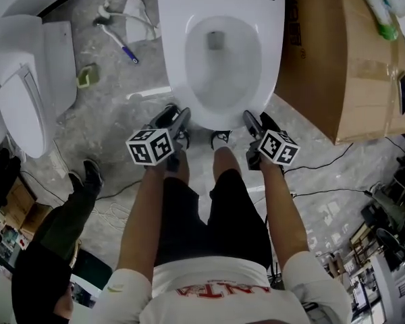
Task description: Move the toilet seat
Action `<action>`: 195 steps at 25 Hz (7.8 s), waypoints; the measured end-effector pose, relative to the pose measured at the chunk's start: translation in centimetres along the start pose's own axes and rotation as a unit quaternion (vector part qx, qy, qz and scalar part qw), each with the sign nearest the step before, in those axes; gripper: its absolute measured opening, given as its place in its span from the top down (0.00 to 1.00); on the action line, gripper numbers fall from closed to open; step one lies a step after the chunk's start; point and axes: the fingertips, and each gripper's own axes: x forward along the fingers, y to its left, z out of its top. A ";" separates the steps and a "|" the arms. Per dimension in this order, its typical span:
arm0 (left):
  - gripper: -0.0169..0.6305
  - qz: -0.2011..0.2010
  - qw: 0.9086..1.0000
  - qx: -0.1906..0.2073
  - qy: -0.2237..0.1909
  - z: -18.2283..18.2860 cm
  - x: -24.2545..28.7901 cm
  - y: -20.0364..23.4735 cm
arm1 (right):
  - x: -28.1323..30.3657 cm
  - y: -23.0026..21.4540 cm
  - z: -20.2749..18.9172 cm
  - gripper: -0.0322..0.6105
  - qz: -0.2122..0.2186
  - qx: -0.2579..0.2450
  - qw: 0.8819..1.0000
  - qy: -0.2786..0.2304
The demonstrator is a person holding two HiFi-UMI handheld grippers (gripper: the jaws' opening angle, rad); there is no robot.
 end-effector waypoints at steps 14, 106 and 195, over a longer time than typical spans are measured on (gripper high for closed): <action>0.62 -0.019 0.999 -0.029 0.034 -2.0 1.3 0.4 | -2.3 1.5 1.4 0.48 0.035 0.064 0.997 -0.020; 0.68 -0.285 0.912 -0.240 -0.169 26.6 -13.9 -22.2 | -19.0 25.0 30.6 0.63 0.368 0.131 0.905 -0.170; 0.95 -0.039 0.881 0.324 -0.344 30.8 -34.6 -35.7 | -35.6 37.2 32.4 0.95 0.164 -0.300 0.880 -0.329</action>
